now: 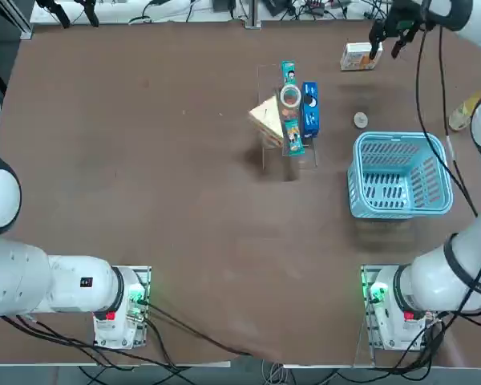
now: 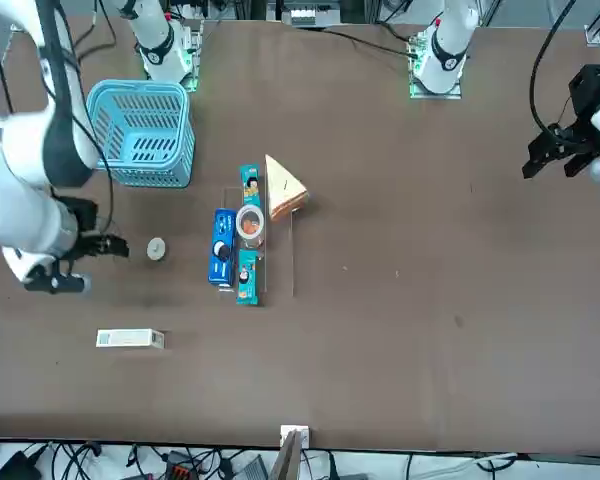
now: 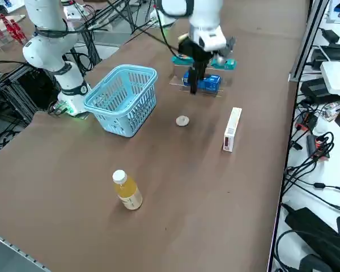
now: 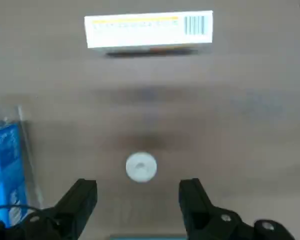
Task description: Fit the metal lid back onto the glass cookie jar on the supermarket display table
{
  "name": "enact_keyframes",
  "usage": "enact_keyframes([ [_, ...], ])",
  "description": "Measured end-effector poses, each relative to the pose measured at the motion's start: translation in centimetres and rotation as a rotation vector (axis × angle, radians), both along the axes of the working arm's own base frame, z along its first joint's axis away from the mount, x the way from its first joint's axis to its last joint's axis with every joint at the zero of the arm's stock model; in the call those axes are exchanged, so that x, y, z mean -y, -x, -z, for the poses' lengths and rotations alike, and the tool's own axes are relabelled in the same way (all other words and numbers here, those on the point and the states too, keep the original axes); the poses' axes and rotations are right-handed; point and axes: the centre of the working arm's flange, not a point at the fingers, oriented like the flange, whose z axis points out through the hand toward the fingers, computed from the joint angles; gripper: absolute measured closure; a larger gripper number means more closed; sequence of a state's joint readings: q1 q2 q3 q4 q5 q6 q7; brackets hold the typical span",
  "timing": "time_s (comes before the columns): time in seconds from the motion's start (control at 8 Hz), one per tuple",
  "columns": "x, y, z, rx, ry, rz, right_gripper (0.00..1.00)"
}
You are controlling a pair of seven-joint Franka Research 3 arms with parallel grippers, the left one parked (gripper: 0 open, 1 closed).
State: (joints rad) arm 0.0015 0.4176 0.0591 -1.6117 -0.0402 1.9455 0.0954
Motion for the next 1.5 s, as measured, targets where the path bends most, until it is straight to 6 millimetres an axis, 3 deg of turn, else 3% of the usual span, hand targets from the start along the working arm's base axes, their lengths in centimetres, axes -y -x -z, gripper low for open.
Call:
enact_keyframes([
  [0.25, -0.1, 0.3, 4.5, 0.068, -0.006, 0.046, 0.00],
  [0.75, -0.4, 3.6, 11.5, 0.129, -0.018, 0.075, 0.00],
  [1.5, -0.7, 8.0, 15.6, 0.119, -0.020, 0.112, 0.00],
])
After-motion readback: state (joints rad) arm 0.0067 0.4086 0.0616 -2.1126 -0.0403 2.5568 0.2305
